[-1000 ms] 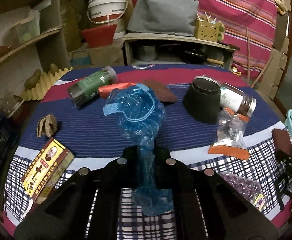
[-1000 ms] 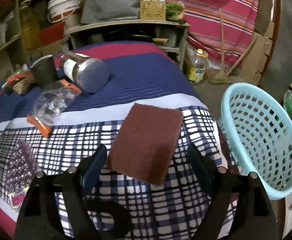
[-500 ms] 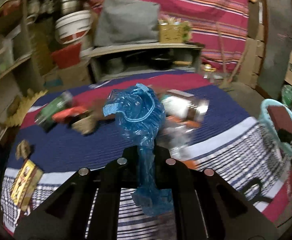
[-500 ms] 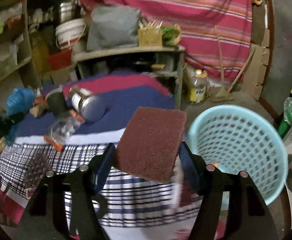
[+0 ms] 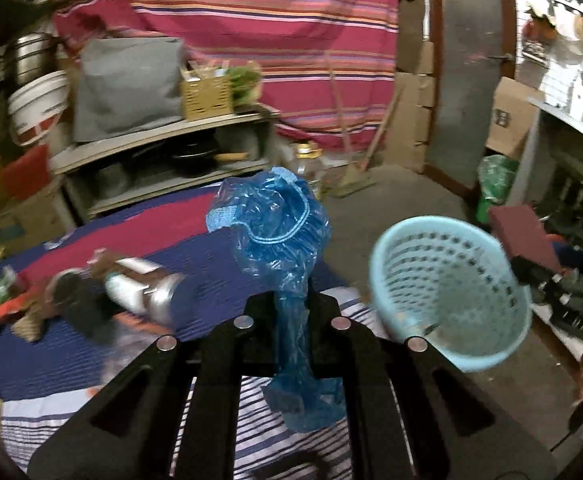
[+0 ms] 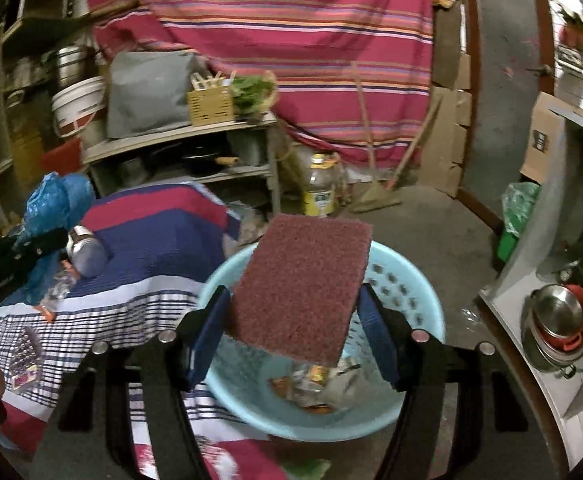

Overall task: Collect trash
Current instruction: 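Carry the blue bag and brown pad over the blue basket and open both grippers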

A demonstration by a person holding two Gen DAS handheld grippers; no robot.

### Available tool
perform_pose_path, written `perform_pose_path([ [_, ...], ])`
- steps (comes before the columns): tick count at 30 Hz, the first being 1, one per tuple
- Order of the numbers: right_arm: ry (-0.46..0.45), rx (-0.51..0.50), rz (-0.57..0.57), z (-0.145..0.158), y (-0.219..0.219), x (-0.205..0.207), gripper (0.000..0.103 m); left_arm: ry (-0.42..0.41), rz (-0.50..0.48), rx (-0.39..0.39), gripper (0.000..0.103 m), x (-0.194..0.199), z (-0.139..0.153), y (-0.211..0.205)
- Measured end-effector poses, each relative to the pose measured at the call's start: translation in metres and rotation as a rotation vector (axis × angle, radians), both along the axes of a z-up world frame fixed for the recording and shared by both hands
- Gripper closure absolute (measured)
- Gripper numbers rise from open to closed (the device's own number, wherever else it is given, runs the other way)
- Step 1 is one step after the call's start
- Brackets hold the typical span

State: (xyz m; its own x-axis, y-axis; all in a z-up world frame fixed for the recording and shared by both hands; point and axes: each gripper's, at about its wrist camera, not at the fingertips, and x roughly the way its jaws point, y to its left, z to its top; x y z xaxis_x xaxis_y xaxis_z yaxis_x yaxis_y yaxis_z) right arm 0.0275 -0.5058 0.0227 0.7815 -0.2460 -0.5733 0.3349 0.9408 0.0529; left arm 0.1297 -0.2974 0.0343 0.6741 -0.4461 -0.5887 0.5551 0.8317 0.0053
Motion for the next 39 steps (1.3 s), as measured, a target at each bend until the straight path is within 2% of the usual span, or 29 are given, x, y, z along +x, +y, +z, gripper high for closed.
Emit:
perform_pose_path([
  [7, 0.010, -0.014, -0.052, -0.008, -0.032, -0.015, 0.038, 0.035, -0.078, -0.011, 0.097, -0.008, -0.014, -0.073],
  [11, 0.017, 0.008, -0.087, -0.018, -0.054, -0.022, 0.038, 0.039, -0.104, -0.011, 0.097, -0.008, -0.023, -0.101],
  [16, 0.040, 0.024, -0.115, -0.035, -0.074, -0.025, 0.038, 0.063, -0.125, 0.007, 0.097, -0.003, -0.039, -0.125],
  [24, 0.014, 0.058, -0.144, -0.041, -0.091, -0.018, 0.038, 0.096, -0.141, 0.008, 0.096, 0.006, -0.048, -0.143],
  [27, 0.007, 0.074, -0.147, -0.043, -0.092, -0.014, 0.038, 0.095, -0.155, 0.002, 0.087, 0.006, -0.046, -0.140],
  [29, 0.010, 0.071, -0.143, -0.044, -0.090, -0.011, 0.038, 0.080, -0.145, 0.000, 0.068, 0.007, -0.044, -0.136],
  [33, 0.019, 0.063, -0.137, -0.045, -0.083, -0.008, 0.038, 0.075, -0.140, -0.013, 0.063, 0.008, -0.039, -0.130],
  [37, 0.031, 0.069, -0.134, -0.050, -0.080, -0.005, 0.038, 0.034, -0.096, 0.000, 0.044, 0.008, -0.034, -0.117],
  [39, 0.039, 0.070, -0.132, -0.052, -0.077, -0.002, 0.038, 0.031, -0.074, -0.013, 0.040, 0.010, -0.030, -0.106],
])
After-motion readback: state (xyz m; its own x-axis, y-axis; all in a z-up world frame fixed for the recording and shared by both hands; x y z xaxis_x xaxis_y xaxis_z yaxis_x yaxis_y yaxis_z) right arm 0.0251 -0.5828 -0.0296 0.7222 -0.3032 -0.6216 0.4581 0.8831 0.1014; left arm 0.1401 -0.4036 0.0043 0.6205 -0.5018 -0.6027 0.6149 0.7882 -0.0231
